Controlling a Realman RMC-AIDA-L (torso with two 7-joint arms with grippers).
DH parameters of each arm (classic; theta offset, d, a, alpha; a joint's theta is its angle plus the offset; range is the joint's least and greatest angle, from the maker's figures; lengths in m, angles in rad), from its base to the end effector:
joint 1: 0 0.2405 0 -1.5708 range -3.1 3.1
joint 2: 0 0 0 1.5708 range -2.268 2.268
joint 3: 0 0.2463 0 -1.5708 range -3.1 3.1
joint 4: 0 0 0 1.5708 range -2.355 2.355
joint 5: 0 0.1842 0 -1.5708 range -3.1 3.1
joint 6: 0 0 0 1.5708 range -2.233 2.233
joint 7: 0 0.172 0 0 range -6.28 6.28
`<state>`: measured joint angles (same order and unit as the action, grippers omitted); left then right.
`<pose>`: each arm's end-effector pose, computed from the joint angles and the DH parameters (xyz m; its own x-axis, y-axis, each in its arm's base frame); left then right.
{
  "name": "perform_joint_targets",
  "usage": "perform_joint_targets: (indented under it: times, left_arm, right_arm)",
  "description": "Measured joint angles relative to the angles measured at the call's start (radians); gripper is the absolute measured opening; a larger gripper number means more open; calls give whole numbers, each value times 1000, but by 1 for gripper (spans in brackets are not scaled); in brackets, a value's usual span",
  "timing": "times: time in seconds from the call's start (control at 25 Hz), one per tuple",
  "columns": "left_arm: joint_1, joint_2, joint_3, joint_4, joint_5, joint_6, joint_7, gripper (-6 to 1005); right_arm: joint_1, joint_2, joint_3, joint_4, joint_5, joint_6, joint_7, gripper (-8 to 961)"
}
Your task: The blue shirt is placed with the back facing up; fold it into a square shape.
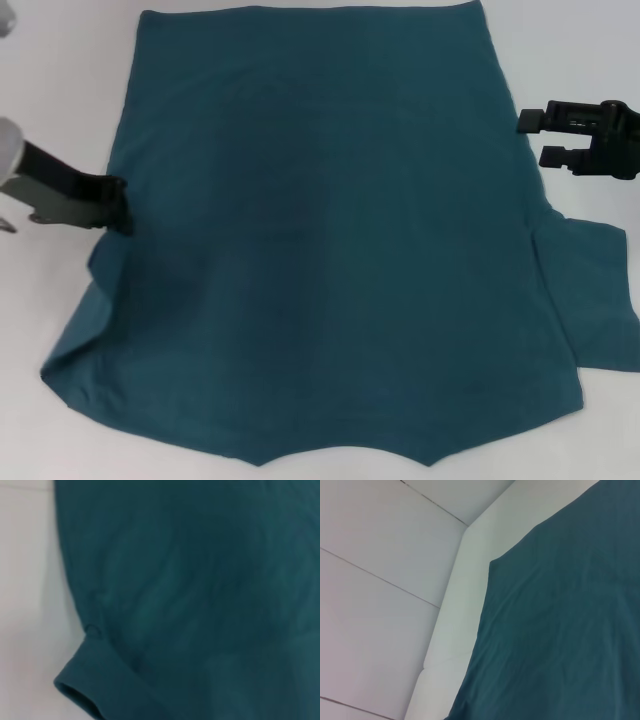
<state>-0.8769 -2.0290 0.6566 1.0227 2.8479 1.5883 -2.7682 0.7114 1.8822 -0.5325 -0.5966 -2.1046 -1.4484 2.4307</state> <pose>-0.2202 0.3921 0.0493 0.2487 0.9424 0.2234 0.8980 -0.1379 -0.4179 0.2295 0.3941 0.0627 0.0915 -0.8289 -0.5518 -0.9618 -0.2171 0.1667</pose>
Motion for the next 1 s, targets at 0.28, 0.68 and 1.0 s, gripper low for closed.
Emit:
perform_joint_targets:
  times: [0.28,0.68,1.0]
  left_arm:
    - [-54,-11,-1,-97,-2,-80,-7,89]
    - [-69,-35,48,-130,-126,-83,202,145]
    - [59,-5,-70,-90,-309,-63,209,322]
  right_arm:
    - [2,0,-4,0,0,1,0,880]
    - [-1,0,-4,0,-2,3,-2,880]
    - [-1,-5,-39,-4,-8,-24,-43,880]
